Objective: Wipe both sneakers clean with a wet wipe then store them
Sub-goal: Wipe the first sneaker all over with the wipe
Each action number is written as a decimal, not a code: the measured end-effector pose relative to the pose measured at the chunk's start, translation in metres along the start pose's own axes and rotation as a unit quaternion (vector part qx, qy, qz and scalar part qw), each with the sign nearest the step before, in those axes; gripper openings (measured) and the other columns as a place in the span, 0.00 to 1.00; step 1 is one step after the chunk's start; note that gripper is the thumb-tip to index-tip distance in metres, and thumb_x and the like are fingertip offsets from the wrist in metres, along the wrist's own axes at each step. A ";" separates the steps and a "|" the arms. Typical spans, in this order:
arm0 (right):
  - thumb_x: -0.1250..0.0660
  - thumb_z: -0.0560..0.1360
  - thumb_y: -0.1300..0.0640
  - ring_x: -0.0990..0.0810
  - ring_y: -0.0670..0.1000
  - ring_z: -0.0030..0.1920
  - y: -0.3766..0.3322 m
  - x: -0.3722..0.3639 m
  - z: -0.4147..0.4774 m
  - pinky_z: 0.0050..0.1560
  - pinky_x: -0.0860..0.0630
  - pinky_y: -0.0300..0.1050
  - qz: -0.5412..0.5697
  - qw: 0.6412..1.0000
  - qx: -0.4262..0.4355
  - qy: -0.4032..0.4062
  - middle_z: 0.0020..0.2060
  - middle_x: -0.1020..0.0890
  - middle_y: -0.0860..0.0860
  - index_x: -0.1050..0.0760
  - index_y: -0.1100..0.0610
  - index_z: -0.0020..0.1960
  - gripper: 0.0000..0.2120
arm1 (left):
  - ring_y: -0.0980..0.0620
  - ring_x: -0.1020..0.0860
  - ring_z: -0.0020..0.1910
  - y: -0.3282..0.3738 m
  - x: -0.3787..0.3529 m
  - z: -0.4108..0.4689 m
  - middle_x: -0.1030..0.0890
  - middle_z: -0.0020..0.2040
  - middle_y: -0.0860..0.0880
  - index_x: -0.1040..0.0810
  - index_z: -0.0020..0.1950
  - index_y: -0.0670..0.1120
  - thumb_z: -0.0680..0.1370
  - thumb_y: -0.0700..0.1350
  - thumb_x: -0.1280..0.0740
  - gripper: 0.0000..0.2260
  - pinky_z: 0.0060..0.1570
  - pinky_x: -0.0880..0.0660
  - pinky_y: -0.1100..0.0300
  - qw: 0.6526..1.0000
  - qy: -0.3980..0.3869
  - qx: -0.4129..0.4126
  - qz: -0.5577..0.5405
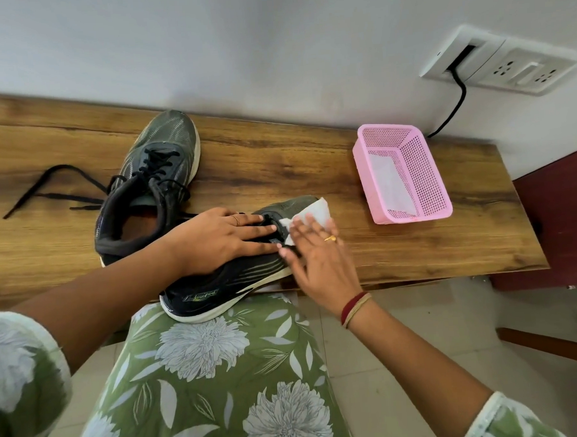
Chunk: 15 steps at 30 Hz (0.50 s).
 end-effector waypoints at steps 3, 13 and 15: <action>0.60 0.79 0.40 0.44 0.51 0.74 0.008 0.005 -0.001 0.73 0.63 0.51 -0.014 1.000 0.017 0.011 0.71 0.33 0.48 0.36 0.53 0.72 0.29 | 0.51 0.25 0.64 0.000 -0.002 0.000 0.27 0.68 0.53 0.32 0.71 0.57 0.76 0.45 0.49 0.24 0.52 0.25 0.58 1.000 0.005 0.000 0.004; 0.34 0.72 0.62 0.23 0.49 0.59 -0.009 0.006 -0.032 0.70 0.38 0.52 0.087 0.991 0.054 0.087 0.54 0.18 0.51 0.21 0.57 0.56 0.13 | 0.49 0.23 0.62 0.006 0.001 0.003 0.25 0.66 0.52 0.27 0.68 0.56 0.75 0.45 0.49 0.24 0.50 0.24 0.55 1.000 0.008 -0.014 0.002; 0.34 0.73 0.66 0.21 0.45 0.51 0.004 0.015 -0.031 0.60 0.27 0.46 0.250 0.960 -0.052 0.116 0.49 0.17 0.50 0.20 0.54 0.53 0.12 | 0.50 0.23 0.61 0.006 0.005 0.003 0.24 0.66 0.52 0.27 0.68 0.56 0.75 0.44 0.49 0.24 0.49 0.24 0.57 1.000 0.015 -0.017 0.003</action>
Point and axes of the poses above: each hand's wrist, its own z-axis towards the middle knuckle, its own x-axis out of the back of the hand, y = z × x, the point moved 7 cm from there along z, towards the middle knuckle
